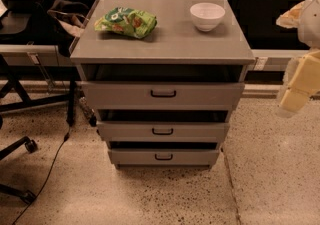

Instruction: Open middle drawer

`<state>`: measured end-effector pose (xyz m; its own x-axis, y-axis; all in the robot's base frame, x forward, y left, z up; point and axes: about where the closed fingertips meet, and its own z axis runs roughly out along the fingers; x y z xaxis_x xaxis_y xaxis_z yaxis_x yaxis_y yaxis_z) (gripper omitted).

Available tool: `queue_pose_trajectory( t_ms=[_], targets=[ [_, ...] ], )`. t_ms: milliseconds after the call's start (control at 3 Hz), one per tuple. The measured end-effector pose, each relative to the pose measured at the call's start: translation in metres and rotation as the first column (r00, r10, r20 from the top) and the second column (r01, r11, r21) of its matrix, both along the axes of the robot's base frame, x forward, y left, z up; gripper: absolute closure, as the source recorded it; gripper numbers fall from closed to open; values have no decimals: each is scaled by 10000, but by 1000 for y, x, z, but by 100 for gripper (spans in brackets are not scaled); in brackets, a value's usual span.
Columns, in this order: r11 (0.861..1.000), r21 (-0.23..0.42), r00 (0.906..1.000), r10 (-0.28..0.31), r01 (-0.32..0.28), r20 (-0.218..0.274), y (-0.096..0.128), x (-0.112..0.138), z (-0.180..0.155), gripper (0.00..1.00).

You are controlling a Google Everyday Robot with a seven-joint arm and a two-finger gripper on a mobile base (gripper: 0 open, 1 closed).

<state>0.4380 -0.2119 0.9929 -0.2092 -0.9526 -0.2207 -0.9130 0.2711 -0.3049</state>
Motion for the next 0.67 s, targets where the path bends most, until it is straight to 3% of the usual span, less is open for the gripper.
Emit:
queue_pose_trajectory(
  t_ms=[333,667],
  targets=[
    [10000,53,10000,-23,23,46,0,0,-1,0],
    [9971,706,9979,-323,283,570,3,0,-19,0]
  ],
)
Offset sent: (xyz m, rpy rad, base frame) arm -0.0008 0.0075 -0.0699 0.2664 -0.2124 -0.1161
